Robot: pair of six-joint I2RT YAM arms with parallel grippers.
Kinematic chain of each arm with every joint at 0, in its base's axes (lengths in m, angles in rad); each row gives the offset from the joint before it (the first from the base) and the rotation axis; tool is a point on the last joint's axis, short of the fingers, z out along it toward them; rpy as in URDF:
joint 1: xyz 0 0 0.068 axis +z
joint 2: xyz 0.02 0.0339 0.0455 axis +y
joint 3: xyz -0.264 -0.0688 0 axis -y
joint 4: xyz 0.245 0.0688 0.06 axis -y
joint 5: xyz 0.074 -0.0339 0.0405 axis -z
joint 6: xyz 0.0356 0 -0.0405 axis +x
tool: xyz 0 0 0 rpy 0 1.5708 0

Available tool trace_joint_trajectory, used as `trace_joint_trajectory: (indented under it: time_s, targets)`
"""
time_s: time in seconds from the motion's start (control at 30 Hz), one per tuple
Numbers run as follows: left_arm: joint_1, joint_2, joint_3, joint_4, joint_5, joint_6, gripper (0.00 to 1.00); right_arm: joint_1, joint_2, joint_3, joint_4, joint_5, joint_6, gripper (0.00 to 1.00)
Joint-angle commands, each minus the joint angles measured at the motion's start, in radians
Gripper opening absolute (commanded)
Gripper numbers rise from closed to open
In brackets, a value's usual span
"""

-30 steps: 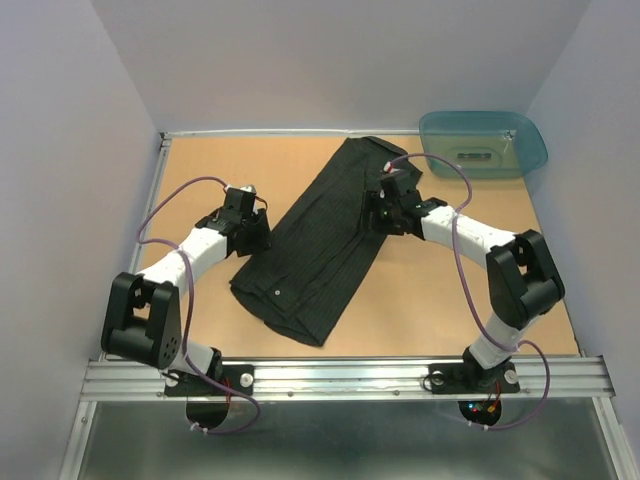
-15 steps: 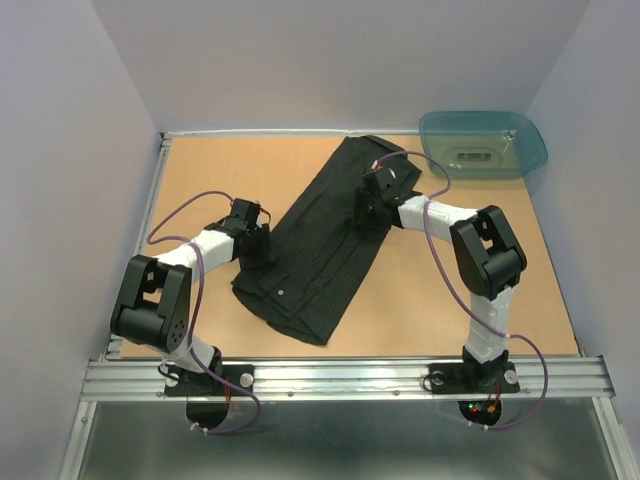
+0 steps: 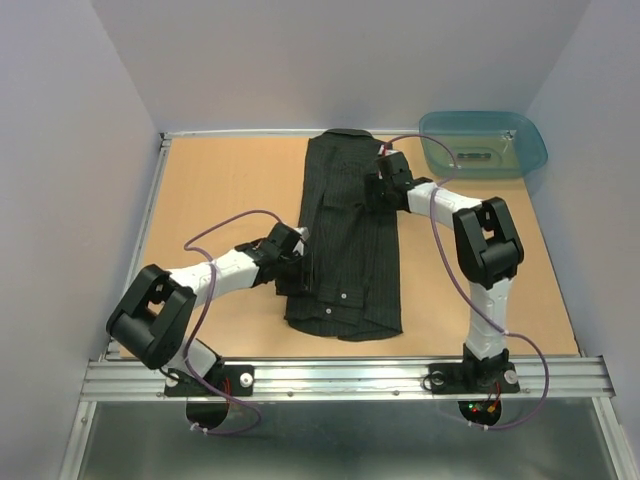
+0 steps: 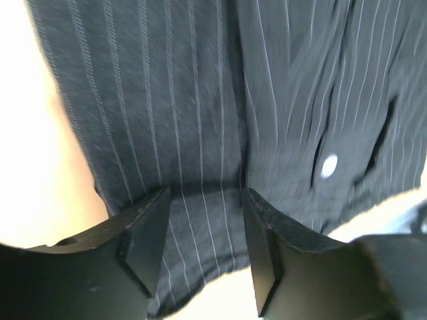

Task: Fold and stack the long sleeve shirts
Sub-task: Fold the shirt

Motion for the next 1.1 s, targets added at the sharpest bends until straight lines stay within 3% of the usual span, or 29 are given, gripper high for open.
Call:
trace_joint_trajectory:
  time_s: [0.0,0.2,0.3,0.37,0.4,0.5,0.6,0.87,1.07]
  targets:
    - [-0.018,-0.071,-0.012,-0.111,0.032,-0.034,0.64,-0.012,-0.142,-0.027,0.004,0.035,-0.088,0.77]
    - [-0.016,-0.261,0.042,-0.193,-0.112,-0.098,0.85,-0.013,-0.455,-0.251,-0.043,0.017,0.033,0.82]
    - [-0.013,-0.329,0.014,-0.21,-0.133,-0.131,0.85,-0.016,-0.601,-0.387,-0.101,-0.018,0.126,0.82]
    - [-0.012,-0.342,-0.042,-0.188,-0.115,-0.146,0.85,-0.016,-0.697,-0.488,-0.14,-0.119,0.181,0.82]
    - [-0.012,-0.343,-0.043,-0.188,-0.115,-0.146,0.84,-0.016,-0.698,-0.518,-0.14,-0.12,0.199,0.82]
    - [-0.012,-0.326,-0.073,-0.152,-0.081,-0.149,0.82,-0.006,-0.79,-0.601,-0.141,-0.326,0.228,0.8]
    - [-0.012,-0.309,-0.092,-0.135,-0.08,-0.154,0.8,0.014,-0.865,-0.686,-0.14,-0.371,0.294,0.79]
    - [-0.012,-0.361,-0.159,-0.162,-0.11,-0.174,0.8,0.019,-1.054,-0.915,-0.21,-0.342,0.493,0.77]
    - [-0.01,-0.358,-0.188,-0.176,-0.101,-0.18,0.8,0.019,-1.101,-0.99,-0.31,-0.367,0.528,0.77]
